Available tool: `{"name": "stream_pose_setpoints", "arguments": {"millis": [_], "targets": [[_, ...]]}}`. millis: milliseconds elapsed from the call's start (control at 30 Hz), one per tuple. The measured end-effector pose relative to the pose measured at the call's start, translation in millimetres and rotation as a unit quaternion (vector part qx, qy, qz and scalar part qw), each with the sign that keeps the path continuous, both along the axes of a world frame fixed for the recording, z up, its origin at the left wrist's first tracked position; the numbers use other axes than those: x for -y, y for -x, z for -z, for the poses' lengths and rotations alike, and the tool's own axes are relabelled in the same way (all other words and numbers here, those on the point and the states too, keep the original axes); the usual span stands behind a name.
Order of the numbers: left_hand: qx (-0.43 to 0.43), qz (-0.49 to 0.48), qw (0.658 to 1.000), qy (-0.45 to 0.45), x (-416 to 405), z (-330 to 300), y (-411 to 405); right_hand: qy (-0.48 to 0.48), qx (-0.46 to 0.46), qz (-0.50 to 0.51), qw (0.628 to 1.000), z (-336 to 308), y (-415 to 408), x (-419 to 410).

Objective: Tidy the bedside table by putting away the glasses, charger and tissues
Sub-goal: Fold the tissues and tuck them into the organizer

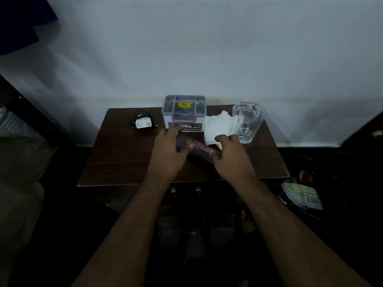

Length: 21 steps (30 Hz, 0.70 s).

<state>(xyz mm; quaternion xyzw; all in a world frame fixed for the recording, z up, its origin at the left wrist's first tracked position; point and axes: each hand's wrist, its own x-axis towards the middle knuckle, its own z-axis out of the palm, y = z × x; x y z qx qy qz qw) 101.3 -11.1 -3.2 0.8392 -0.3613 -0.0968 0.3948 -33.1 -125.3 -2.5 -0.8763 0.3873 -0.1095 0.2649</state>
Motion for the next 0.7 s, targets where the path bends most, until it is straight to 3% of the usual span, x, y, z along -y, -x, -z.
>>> {"name": "stream_pose_setpoints", "arguments": {"millis": [267, 533, 700], "targets": [[-0.027, -0.005, 0.992, -0.124, 38, 18, -14, 0.012, -0.114, -0.072, 0.991, 10, -24, 33], [0.034, 0.056, 0.996, -0.066, 66, 19, -13, 0.069, -0.055, -0.003, 0.996, 13, -45, 48], [0.068, 0.132, 0.969, -0.199, 78, 31, -9, 0.026, -0.179, 0.018, 0.983, 18, -44, 52]]}}
